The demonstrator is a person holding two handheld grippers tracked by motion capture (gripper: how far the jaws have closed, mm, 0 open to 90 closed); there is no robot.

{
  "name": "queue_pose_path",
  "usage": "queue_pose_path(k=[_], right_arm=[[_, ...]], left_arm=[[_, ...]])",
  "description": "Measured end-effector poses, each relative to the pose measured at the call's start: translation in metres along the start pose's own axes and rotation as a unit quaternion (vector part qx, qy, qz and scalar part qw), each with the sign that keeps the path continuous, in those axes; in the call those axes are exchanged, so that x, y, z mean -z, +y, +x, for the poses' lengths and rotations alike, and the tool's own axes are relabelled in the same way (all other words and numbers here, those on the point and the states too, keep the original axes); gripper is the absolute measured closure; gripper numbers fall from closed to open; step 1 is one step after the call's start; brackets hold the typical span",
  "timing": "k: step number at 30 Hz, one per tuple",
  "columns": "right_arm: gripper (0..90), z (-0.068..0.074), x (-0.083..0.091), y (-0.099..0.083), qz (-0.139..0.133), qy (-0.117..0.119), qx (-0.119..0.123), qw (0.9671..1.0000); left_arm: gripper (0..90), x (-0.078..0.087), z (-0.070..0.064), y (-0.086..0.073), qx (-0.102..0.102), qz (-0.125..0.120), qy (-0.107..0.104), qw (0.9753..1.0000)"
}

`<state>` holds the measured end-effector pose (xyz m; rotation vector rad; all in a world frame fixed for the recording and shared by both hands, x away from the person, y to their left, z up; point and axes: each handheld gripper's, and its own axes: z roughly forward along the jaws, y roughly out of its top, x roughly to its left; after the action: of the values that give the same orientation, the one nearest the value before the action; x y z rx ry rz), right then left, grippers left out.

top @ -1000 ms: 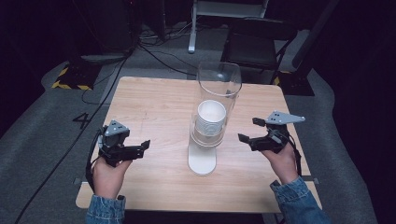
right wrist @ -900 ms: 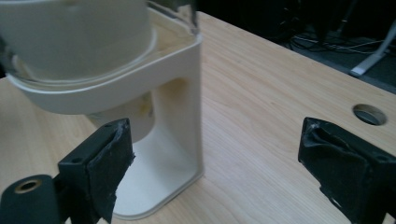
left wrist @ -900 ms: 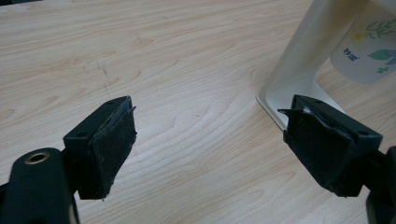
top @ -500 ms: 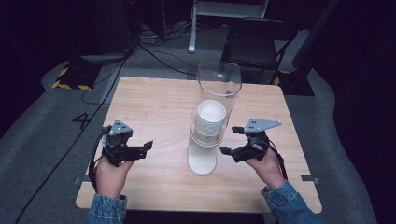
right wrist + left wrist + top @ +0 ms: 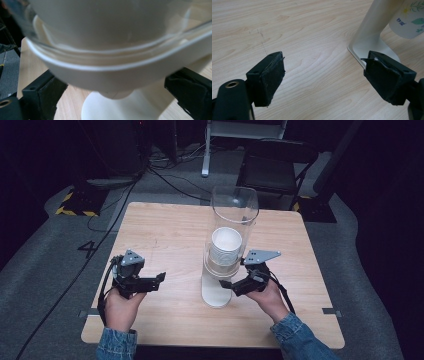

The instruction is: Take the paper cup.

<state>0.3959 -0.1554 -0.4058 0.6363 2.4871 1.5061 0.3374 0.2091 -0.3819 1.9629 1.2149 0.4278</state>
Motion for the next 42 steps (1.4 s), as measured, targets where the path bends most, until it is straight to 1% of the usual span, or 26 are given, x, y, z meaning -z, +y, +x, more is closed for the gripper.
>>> queue_pose_path(k=[2,4,5,6,8,9,11,12,14,15,16,18,19,20,21,23,34,36,42], right_arm=[[6.5,-0.001,-0.006,-0.002,-0.010,0.003,-0.002,0.9999],[8.3,-0.001,-0.010,-0.003,-0.014,-0.005,0.000,0.9999],[8.3,-0.001,-0.010,-0.003,-0.014,-0.005,0.000,0.9999],[9.4,0.000,-0.012,-0.004,-0.023,-0.010,0.001,0.9997],[10.2,0.000,-0.012,-0.004,-0.027,-0.011,0.003,0.9996],[11.7,0.003,-0.013,-0.004,-0.041,-0.015,0.009,0.9990],[13.1,0.003,-0.014,-0.004,-0.045,-0.018,0.012,0.9988],[15.6,0.005,-0.016,-0.006,-0.058,-0.021,0.011,0.9980],[16.1,0.005,-0.017,-0.006,-0.061,-0.024,0.011,0.9978],[19.9,0.005,-0.018,-0.007,-0.067,-0.023,0.009,0.9975],[22.1,0.005,-0.018,-0.007,-0.069,-0.024,0.014,0.9972],[25.8,0.007,-0.018,-0.008,-0.068,-0.029,0.020,0.9971],[25.8,0.007,-0.018,-0.008,-0.068,-0.029,0.020,0.9971],[28.3,0.009,-0.018,-0.008,-0.070,-0.034,0.029,0.9965],[28.3,0.009,-0.018,-0.008,-0.070,-0.034,0.029,0.9965],[29.5,0.011,-0.017,-0.008,-0.067,-0.041,0.037,0.9962],[30.8,0.011,-0.016,-0.008,-0.062,-0.040,0.034,0.9968],[31.0,0.011,-0.016,-0.008,-0.059,-0.039,0.031,0.9970],[31.2,0.013,-0.014,-0.009,-0.053,-0.035,0.020,0.9978]], left_arm=[[16.7,0.000,0.000,0.000,0.001,-0.001,-0.001,1.0000],[16.7,0.000,0.000,0.000,0.002,-0.001,-0.002,1.0000],[16.7,0.000,0.000,0.000,0.002,-0.001,-0.002,1.0000],[16.7,0.000,0.000,0.000,0.002,-0.001,-0.002,1.0000],[16.7,0.000,0.000,0.000,0.002,-0.001,-0.002,1.0000],[16.7,0.000,0.000,0.000,0.000,0.000,-0.002,1.0000],[16.7,0.000,0.000,0.000,0.000,0.000,-0.002,1.0000],[16.7,0.000,0.000,0.000,0.000,0.000,-0.002,1.0000],[16.7,0.000,0.000,0.000,0.001,-0.001,-0.002,1.0000],[16.7,0.000,0.000,0.000,0.002,-0.003,-0.002,1.0000],[16.7,0.000,0.000,0.000,0.002,-0.003,-0.002,1.0000],[16.7,0.001,0.001,-0.001,0.004,-0.003,-0.002,1.0000],[16.7,0.001,0.001,-0.001,0.004,-0.003,-0.002,1.0000],[16.7,0.000,0.001,-0.001,0.002,-0.002,-0.003,1.0000],[16.7,0.000,0.001,-0.001,0.002,-0.002,-0.003,1.0000],[16.7,0.000,0.001,-0.001,0.002,-0.002,-0.004,1.0000],[16.7,0.000,0.002,-0.002,0.007,-0.002,-0.007,1.0000],[16.7,0.000,0.002,-0.001,0.003,-0.002,-0.006,1.0000],[16.7,0.001,0.002,-0.002,0.006,-0.004,-0.007,1.0000]])
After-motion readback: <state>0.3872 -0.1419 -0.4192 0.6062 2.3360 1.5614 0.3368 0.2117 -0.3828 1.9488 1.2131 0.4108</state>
